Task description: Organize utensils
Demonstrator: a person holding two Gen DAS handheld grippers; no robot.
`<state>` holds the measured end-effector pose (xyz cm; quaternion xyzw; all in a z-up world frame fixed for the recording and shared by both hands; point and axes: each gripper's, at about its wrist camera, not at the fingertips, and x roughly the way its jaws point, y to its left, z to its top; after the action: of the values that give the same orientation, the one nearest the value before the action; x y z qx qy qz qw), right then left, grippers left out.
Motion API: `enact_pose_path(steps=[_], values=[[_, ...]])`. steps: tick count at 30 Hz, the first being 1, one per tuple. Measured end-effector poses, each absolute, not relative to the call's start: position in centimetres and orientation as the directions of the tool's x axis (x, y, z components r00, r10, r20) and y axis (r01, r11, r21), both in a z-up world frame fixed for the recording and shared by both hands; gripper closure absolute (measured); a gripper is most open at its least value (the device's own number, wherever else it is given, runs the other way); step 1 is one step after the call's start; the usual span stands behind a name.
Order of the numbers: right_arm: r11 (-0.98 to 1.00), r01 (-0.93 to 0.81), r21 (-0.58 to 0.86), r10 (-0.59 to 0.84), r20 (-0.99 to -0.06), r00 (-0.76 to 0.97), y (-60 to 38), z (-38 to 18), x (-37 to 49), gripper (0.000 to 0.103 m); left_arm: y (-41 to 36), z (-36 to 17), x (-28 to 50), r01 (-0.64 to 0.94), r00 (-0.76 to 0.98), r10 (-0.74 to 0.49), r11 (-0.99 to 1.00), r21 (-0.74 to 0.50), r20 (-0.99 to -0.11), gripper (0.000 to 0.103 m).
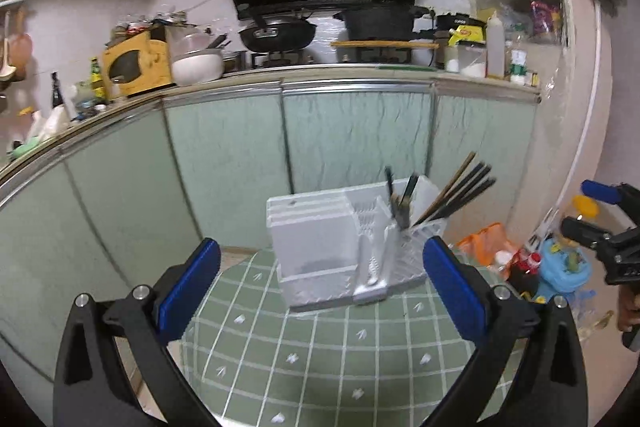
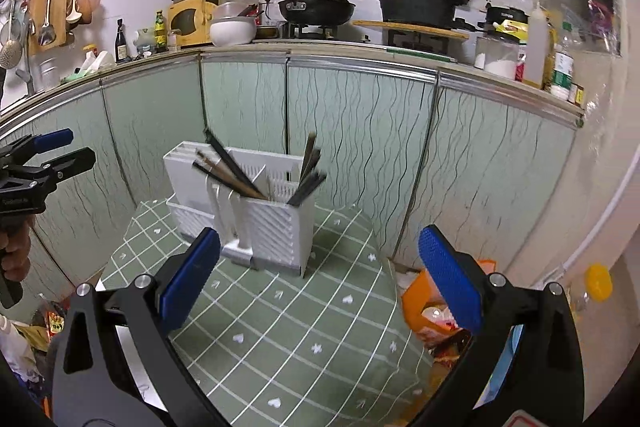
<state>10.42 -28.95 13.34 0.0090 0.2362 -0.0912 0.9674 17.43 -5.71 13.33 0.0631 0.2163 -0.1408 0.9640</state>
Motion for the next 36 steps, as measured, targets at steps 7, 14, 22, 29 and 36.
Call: enact_pose_path(steps=[7,14,22,29,36], values=[[0.978,0.207,-0.037,-0.2,-0.468,0.861,-27.3,10.1,7.0,0.007,-4.0,10.8,13.8,0.25,0.891,-0.18,0.961,0.117,-0.417,0.004],[0.973,0.229,-0.039,-0.219,-0.485,0.847,-25.9,6.9,5.0,0.007,-2.8,8.8,11.8,0.193,0.899,-0.128,0.974,0.115,-0.418,0.004],[0.967,0.252,-0.048,-0.24,-0.51,0.826,-24.1,3.9,3.3,0.007,-2.5,6.1,9.6,0.184,0.896,-0.11,0.974,0.135,-0.431,0.004],[0.965,0.257,-0.057,-0.248,-0.521,0.817,-22.9,2.2,1.8,0.007,-2.0,3.6,7.5,0.174,0.889,-0.099,0.976,0.13,-0.446,0.004],[0.966,0.253,-0.047,-0.238,-0.54,0.808,-22.4,1.0,1.4,0.007,-1.8,2.0,6.8,0.173,0.871,-0.108,0.98,0.095,-0.479,0.004]])
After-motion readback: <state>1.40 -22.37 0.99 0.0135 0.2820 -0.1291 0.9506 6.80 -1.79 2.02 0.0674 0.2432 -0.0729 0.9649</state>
